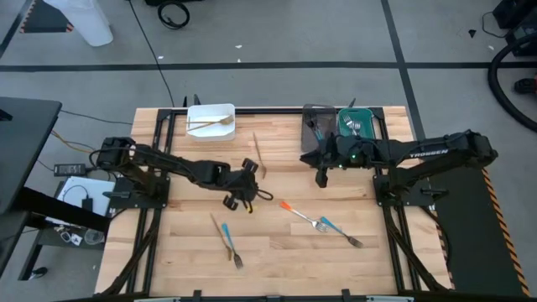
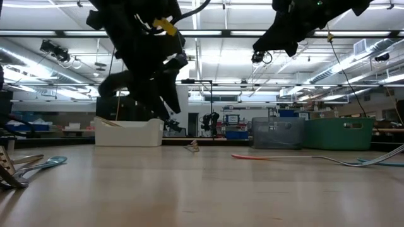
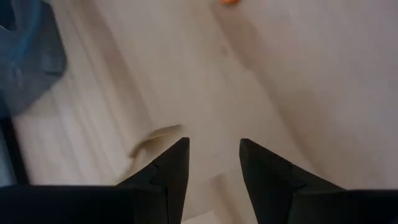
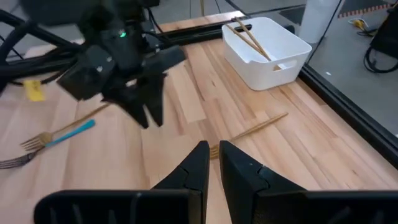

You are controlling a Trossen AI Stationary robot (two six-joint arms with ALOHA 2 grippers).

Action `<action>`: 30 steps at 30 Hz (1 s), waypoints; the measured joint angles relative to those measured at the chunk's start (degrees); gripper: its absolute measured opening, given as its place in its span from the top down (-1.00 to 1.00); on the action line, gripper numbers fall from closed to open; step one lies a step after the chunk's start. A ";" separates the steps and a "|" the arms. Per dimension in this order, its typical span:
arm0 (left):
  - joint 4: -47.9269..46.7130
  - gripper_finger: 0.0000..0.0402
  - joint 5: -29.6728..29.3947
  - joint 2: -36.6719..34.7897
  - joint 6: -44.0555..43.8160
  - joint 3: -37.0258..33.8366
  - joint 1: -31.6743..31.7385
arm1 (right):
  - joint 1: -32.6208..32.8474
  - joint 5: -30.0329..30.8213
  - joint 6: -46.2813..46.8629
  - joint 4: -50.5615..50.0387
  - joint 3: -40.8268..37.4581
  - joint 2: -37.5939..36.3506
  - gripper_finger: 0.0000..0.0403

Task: Sort silverware by color (type)
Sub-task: Put the top gold fork into the white bin

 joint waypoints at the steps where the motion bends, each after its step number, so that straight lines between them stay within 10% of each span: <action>1: 0.68 0.25 0.01 0.19 1.84 0.00 0.86 | 0.52 0.64 -0.02 0.08 0.00 0.44 0.76; 30: 12.83 0.25 17.47 5.92 23.31 0.00 19.90 | 4.50 3.58 -0.32 8.46 -0.02 15.28 0.76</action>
